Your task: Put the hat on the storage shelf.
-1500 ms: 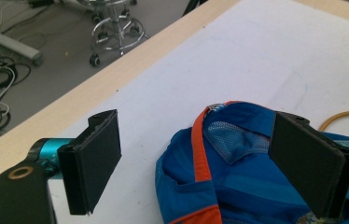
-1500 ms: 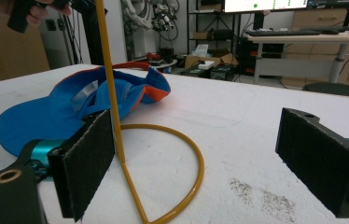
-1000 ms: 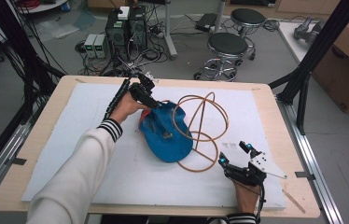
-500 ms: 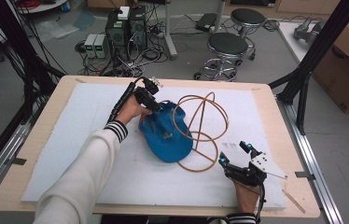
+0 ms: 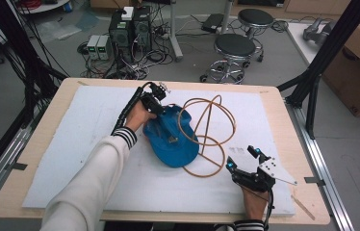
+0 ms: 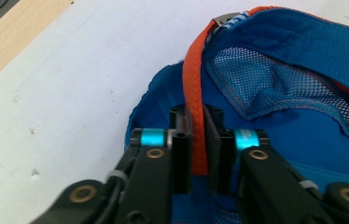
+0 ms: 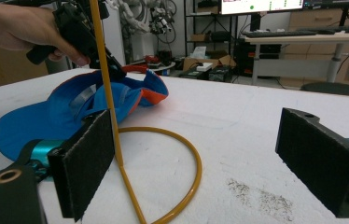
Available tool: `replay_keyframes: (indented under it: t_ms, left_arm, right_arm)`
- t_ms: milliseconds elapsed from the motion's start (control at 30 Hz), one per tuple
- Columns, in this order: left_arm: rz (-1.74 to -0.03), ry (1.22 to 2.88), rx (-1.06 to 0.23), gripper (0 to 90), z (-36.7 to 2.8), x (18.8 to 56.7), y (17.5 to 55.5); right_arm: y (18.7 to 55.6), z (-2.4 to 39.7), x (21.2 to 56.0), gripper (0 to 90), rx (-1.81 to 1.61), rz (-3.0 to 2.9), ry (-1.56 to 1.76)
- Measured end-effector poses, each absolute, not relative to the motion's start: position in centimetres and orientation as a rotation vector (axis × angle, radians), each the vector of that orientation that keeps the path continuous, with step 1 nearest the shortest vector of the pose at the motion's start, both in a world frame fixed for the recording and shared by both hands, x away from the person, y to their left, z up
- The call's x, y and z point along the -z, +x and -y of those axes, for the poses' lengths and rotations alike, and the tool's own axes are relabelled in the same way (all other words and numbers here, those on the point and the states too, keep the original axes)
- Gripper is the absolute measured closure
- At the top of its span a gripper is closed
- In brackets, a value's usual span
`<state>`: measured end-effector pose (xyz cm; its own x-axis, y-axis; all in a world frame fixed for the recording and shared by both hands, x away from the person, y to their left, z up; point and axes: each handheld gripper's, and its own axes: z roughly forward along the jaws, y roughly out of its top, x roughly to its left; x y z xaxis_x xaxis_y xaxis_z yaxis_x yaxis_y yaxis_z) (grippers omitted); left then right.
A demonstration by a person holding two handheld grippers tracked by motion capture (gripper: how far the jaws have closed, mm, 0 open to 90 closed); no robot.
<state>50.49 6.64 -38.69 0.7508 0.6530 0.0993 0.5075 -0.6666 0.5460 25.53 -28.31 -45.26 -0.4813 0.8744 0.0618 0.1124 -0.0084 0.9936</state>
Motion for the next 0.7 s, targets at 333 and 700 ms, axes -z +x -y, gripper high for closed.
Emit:
replay_keyframes:
  t_ms: [333, 700]
  left_arm:
    - [-0.882, 2.405, -0.422, 88.4, -7.2, 38.0, 50.3]
    - [-0.839, 2.144, -0.428, 88.6, -9.4, 35.9, 49.5]
  right_arm:
    - [25.5, 28.3, 45.3, 11.2, -1.552, -1.640, 1.035]
    - [25.5, 28.3, 45.3, 11.2, -1.551, -1.636, 1.026]
